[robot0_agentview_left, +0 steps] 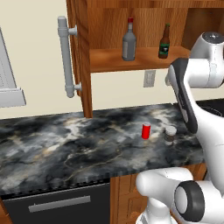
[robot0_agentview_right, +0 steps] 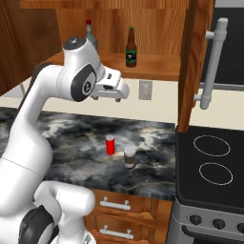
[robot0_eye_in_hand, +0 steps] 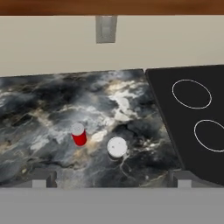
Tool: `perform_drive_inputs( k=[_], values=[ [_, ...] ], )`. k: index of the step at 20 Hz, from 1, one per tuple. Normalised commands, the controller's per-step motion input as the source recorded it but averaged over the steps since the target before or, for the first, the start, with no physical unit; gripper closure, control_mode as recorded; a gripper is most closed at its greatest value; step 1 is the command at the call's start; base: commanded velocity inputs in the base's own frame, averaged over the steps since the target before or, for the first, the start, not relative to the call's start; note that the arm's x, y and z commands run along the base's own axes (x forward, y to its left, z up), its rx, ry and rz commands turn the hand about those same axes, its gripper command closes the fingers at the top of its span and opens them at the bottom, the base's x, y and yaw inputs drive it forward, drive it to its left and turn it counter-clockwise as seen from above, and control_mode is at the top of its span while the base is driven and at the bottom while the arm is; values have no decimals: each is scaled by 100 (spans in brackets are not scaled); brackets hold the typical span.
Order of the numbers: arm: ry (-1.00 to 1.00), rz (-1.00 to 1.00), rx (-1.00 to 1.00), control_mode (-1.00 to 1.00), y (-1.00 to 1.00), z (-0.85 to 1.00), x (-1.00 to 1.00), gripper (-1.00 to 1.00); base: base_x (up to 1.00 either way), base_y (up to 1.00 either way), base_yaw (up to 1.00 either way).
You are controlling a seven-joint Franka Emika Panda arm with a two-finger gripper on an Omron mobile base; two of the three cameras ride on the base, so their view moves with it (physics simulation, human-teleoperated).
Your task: Sort all alcoholic drinks to one cabinet, and non-alcoholic drinks to the other.
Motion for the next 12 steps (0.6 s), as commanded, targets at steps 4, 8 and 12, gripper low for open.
perform_drive_inputs(
  k=[4, 8, 12],
  values=[
    [0, 1, 1, -100, 7, -50, -19, -100, 0, 0, 0],
    [0, 2, 2, -100, 9, -49, -17, -100, 0, 0, 0],
    [0, 3, 1, -100, 17, -47, -12, -100, 0, 0, 0]
  ],
)
